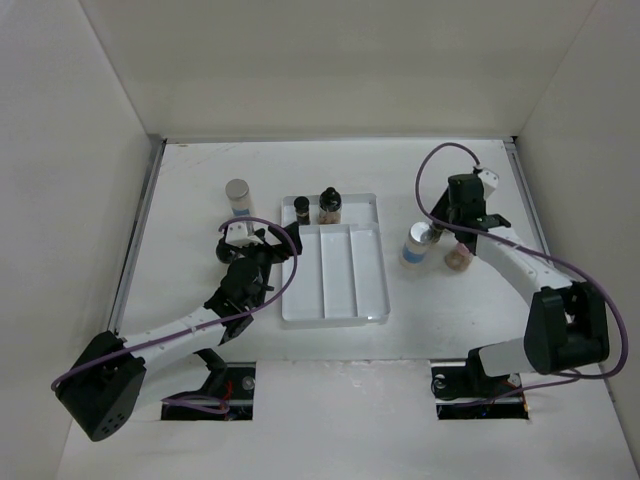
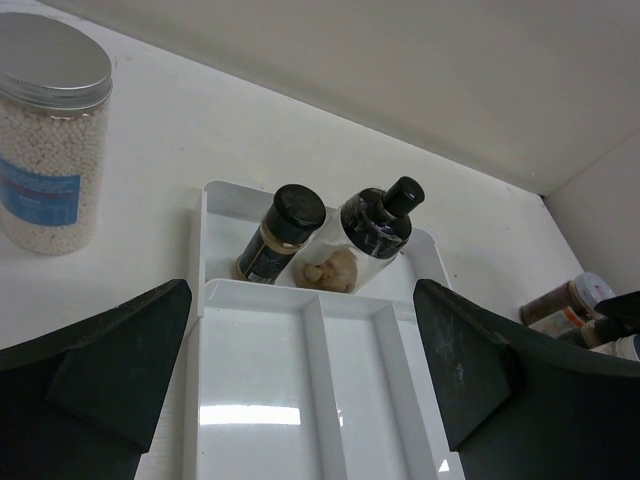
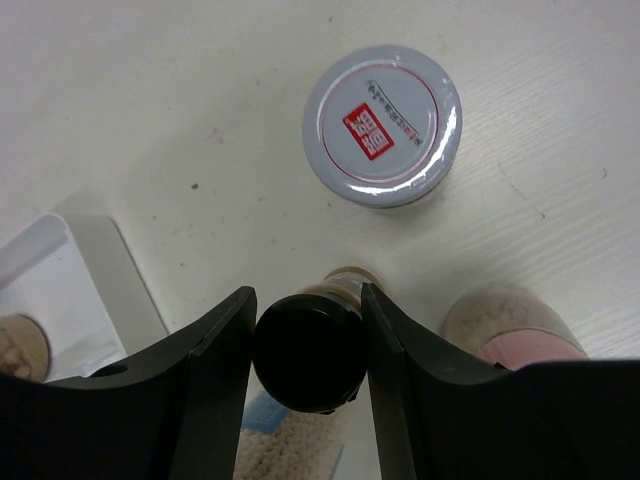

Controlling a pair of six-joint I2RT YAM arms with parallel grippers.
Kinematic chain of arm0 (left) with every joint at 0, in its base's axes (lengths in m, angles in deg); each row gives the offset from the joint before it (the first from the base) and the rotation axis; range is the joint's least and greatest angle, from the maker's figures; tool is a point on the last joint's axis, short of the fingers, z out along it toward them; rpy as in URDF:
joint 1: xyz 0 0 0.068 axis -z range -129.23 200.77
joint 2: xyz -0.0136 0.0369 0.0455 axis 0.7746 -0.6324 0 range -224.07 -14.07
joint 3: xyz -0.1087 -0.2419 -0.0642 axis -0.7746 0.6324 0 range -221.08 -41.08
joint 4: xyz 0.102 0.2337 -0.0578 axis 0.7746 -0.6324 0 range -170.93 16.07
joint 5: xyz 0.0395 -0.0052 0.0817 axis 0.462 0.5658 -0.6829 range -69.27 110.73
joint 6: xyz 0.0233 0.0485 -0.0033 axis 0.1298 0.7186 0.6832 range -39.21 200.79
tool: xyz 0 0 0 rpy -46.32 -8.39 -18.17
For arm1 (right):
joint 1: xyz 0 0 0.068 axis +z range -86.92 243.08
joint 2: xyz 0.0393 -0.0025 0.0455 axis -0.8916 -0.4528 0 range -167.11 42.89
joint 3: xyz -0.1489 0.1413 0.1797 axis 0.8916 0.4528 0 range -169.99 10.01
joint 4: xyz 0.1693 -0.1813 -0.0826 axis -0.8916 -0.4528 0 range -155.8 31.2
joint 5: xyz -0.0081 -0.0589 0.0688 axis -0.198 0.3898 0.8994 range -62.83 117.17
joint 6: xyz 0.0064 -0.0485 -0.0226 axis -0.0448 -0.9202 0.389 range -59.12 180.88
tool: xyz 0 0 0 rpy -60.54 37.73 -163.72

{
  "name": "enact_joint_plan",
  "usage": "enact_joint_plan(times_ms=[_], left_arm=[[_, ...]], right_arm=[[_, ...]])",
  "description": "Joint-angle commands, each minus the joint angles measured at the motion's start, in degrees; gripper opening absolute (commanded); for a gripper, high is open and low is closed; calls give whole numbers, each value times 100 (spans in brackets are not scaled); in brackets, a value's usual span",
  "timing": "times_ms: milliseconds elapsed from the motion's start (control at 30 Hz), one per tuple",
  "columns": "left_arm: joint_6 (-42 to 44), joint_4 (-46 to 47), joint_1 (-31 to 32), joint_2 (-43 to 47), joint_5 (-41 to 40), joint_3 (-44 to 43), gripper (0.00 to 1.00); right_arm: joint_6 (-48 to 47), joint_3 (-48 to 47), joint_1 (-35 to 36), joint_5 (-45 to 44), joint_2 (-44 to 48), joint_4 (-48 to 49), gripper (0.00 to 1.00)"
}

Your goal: Organize the condiment bottles

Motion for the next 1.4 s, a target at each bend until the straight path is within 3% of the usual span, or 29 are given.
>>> enact_joint_plan(times_ms=[0, 267, 767, 1133, 1367], left_arm=[[-82, 200, -32, 62, 62, -19, 96], [-82, 218, -50, -43, 62, -28, 96], [-82, 209, -41, -26, 62, -28, 96], [-91, 262, -59, -201, 115, -54, 97], [-91, 262, -24, -175, 115, -54, 97]], right_arm=[[68, -437, -53, -154, 225, 176, 36], [-142, -1262, 8, -32, -143, 545, 36], [-319, -3320, 1617, 267, -2350, 801, 37], [-363, -3154, 1846, 241, -2860, 906, 39], [-521, -2942, 2083, 4, -2878, 1047, 50]])
